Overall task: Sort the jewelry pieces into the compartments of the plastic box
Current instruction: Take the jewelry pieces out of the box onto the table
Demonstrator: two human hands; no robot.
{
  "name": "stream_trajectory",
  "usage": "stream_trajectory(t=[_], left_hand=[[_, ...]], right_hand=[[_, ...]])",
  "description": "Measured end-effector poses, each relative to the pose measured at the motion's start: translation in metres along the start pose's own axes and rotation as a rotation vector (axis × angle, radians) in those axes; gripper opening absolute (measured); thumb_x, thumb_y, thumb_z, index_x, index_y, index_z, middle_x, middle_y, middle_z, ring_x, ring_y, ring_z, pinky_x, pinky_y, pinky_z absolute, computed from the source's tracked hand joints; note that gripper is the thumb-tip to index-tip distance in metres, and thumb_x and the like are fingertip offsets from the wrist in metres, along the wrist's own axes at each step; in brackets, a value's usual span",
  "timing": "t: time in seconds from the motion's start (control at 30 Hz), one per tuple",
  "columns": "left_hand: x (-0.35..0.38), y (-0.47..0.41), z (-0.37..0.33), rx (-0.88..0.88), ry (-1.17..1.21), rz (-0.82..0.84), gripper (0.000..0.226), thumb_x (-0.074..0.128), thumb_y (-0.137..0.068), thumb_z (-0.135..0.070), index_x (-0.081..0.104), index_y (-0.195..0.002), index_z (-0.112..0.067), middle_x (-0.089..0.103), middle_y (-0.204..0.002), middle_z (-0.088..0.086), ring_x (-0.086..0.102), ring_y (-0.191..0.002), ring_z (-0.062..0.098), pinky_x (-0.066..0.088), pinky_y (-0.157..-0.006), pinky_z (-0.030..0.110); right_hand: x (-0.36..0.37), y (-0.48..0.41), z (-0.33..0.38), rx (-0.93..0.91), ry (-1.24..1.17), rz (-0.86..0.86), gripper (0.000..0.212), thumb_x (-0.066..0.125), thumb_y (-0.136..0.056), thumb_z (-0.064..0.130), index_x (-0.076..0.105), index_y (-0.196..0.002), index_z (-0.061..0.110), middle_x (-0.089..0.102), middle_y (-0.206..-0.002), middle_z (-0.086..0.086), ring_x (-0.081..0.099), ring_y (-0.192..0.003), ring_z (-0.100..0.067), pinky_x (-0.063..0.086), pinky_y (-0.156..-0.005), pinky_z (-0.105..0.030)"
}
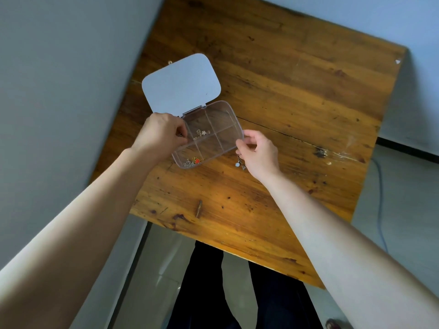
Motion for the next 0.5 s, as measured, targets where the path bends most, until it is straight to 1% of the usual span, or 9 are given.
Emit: stream_trajectory(t=[0.07, 0.13, 0.2, 0.27, 0.3, 0.4, 0.43, 0.5], left_hand=[[-0.002, 0.006, -0.003, -0.070, 0.203, -0.082, 0.010, 0.083, -0.074, -0.015, 0.074, -0.076, -0.017, 0.069, -0.074, -0.001, 0.064, -0.068, 0.013, 0.055, -0.060, 0.027], [0.003, 0.017, -0.011, -0.155, 0.476, -0.110, 0.012, 0.085, -0.074, -0.018, 0.074, -0.077, -0.018, 0.071, -0.073, 0.001, 0.068, -0.061, 0.014, 0.058, -0.055, 0.026], [0.019, 0.030, -0.022, -0.188, 0.632, -0.088, 0.013, 0.085, -0.074, -0.018, 0.073, -0.080, -0.018, 0.072, -0.072, 0.003, 0.070, -0.059, 0.017, 0.057, -0.054, 0.025], [0.039, 0.041, -0.034, -0.186, 0.655, -0.068, 0.012, 0.083, -0.075, -0.019, 0.073, -0.081, -0.019, 0.072, -0.073, 0.001, 0.070, -0.064, 0.018, 0.057, -0.058, 0.027], [0.049, 0.047, -0.038, -0.189, 0.632, -0.063, 0.011, 0.083, -0.076, -0.020, 0.073, -0.081, -0.021, 0.072, -0.074, -0.002, 0.068, -0.066, 0.015, 0.056, -0.061, 0.026], [0.073, 0.059, -0.045, -0.186, 0.560, -0.028, 0.015, 0.081, -0.077, -0.022, 0.072, -0.088, -0.026, 0.071, -0.080, -0.011, 0.065, -0.071, 0.000, 0.053, -0.067, 0.016], [0.078, 0.062, -0.046, -0.182, 0.561, -0.016, 0.017, 0.080, -0.079, -0.021, 0.072, -0.092, -0.025, 0.072, -0.084, -0.011, 0.066, -0.074, -0.001, 0.054, -0.070, 0.016], [0.084, 0.066, -0.046, -0.176, 0.564, -0.006, 0.021, 0.079, -0.080, -0.018, 0.073, -0.100, -0.022, 0.073, -0.091, -0.008, 0.068, -0.081, 0.003, 0.056, -0.080, 0.021]], right_hand=[[0.001, 0.001, -0.001, 0.026, -0.024, -0.006, 0.033, 0.065, -0.096, 0.027, 0.060, -0.128, 0.021, 0.068, -0.105, 0.011, 0.072, -0.076, -0.002, 0.061, -0.082, -0.031], [0.001, 0.002, -0.001, 0.046, -0.040, 0.007, 0.036, 0.065, -0.097, 0.029, 0.059, -0.131, 0.021, 0.070, -0.107, 0.008, 0.072, -0.074, 0.001, 0.062, -0.076, -0.025], [-0.001, 0.003, -0.002, 0.062, -0.044, 0.022, 0.035, 0.065, -0.096, 0.034, 0.060, -0.130, 0.026, 0.071, -0.103, 0.010, 0.072, -0.078, -0.002, 0.062, -0.077, -0.031], [-0.005, 0.003, -0.003, 0.063, -0.017, 0.028, 0.032, 0.065, -0.095, 0.040, 0.063, -0.126, 0.033, 0.071, -0.098, 0.012, 0.071, -0.085, -0.007, 0.061, -0.082, -0.037], [-0.007, 0.004, -0.004, 0.059, 0.007, 0.033, 0.032, 0.064, -0.094, 0.043, 0.064, -0.125, 0.035, 0.071, -0.098, 0.012, 0.070, -0.090, -0.010, 0.059, -0.084, -0.038], [-0.010, 0.004, -0.006, 0.049, 0.060, 0.041, 0.034, 0.062, -0.094, 0.048, 0.065, -0.126, 0.036, 0.070, -0.098, 0.012, 0.068, -0.095, -0.011, 0.056, -0.088, -0.034], [-0.011, 0.004, -0.006, 0.044, 0.068, 0.040, 0.034, 0.061, -0.094, 0.048, 0.066, -0.125, 0.035, 0.069, -0.097, 0.012, 0.067, -0.094, -0.010, 0.055, -0.088, -0.032], [-0.012, 0.002, -0.006, 0.043, 0.076, 0.037, 0.034, 0.062, -0.094, 0.048, 0.067, -0.124, 0.035, 0.069, -0.095, 0.011, 0.067, -0.094, -0.011, 0.054, -0.087, -0.031]])
Point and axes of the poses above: each hand's wrist, its own y-axis away from the middle knuckle, its own x-axis out of the palm, z = x × y, the point moved 4 cm from there along -y, towards the middle knuckle
